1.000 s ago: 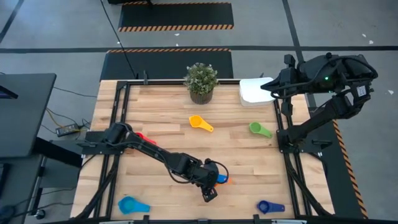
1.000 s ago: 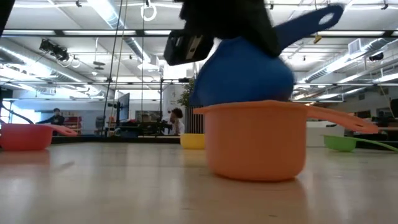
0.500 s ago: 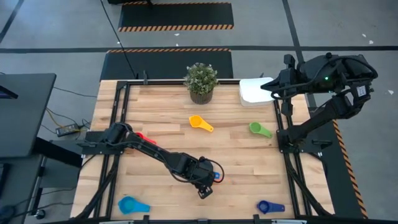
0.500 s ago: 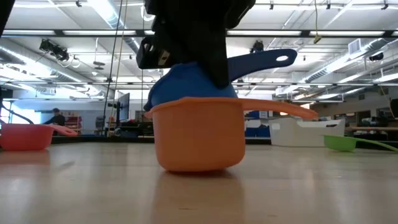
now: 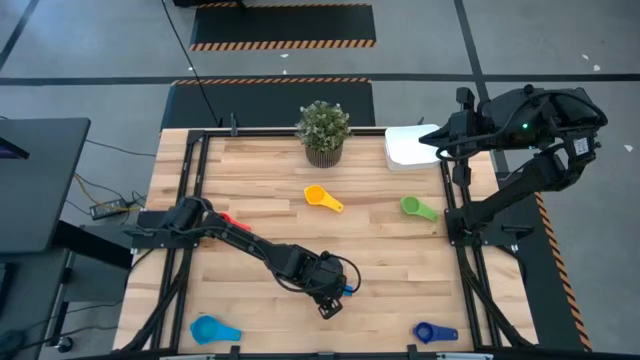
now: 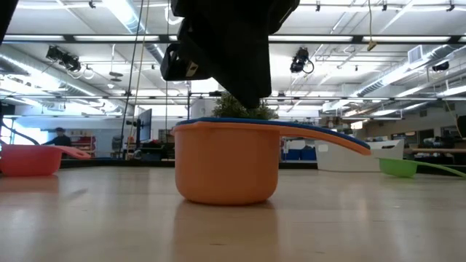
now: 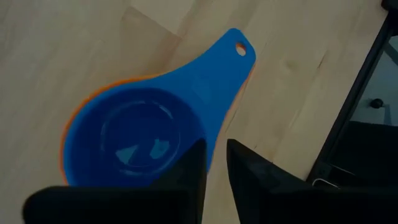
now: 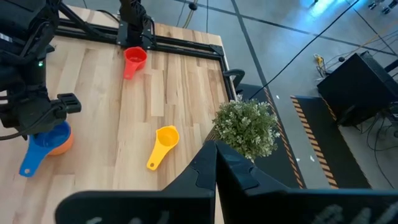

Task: Nest measuring cups in basket
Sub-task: Stack the red measuring cup on top of the blue measuring cup

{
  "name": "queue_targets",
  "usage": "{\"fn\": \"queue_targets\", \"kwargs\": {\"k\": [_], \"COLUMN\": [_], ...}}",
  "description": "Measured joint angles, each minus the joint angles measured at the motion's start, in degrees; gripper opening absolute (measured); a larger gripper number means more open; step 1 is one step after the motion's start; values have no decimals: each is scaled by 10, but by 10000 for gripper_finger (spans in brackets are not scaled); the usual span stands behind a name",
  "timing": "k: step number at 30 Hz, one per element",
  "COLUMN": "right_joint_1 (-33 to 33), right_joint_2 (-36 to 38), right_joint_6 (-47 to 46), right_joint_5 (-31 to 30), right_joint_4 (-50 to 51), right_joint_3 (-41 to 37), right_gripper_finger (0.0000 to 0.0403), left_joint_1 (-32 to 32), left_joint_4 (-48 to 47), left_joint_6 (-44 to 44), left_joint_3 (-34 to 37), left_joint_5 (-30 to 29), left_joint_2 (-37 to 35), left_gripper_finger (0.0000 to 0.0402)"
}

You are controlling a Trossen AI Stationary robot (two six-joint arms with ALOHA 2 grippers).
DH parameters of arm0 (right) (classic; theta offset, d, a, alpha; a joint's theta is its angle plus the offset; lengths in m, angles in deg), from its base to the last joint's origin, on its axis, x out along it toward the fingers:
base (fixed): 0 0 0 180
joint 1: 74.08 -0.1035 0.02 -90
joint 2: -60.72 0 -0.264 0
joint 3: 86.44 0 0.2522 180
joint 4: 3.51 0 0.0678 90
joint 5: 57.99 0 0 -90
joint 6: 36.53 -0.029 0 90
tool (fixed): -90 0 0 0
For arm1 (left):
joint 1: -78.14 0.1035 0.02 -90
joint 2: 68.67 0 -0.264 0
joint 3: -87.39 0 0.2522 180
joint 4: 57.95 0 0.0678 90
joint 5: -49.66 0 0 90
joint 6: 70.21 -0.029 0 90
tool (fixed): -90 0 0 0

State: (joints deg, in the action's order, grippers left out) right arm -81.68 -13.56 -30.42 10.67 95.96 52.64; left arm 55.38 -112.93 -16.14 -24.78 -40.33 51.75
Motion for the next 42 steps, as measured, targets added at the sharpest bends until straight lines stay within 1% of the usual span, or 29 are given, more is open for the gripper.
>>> {"fn": "queue_targets", "kwargs": {"k": [4,9,12,21,25,28,31,34,37,42], "right_joint_1": [0,0,0,0,0,5,14,23,31,43], "right_joint_2": [0,0,0,-17,-37,-53,-67,-83,-100,-128], "right_joint_6": [11,19,18,16,15,7,-26,-34,-36,-35], "right_joint_5": [5,24,27,30,30,25,16,15,23,76], "right_joint_4": [0,0,0,2,1,-6,-19,-38,-54,-68], "right_joint_3": [0,0,0,-1,-2,-2,-2,-2,-2,-2], "right_gripper_finger": [7,7,7,5,5,5,5,5,5,5], "left_joint_1": [5,17,26,25,17,10,-4,-20,-30,-52], "left_joint_4": [-9,-47,-97,-258,-339,-420,-493,-473,-489,-488], "left_joint_6": [-22,-13,8,130,185,227,270,263,280,332], "left_joint_3": [0,0,0,0,0,0,0,21,42,137], "left_joint_5": [27,21,-4,-145,-175,-172,-152,-135,-134,-122], "left_joint_2": [-17,-58,-98,-228,-265,-280,-291,-315,-336,-398], "left_gripper_finger": [55,25,6,3,2,2,1,1,1,1]}}
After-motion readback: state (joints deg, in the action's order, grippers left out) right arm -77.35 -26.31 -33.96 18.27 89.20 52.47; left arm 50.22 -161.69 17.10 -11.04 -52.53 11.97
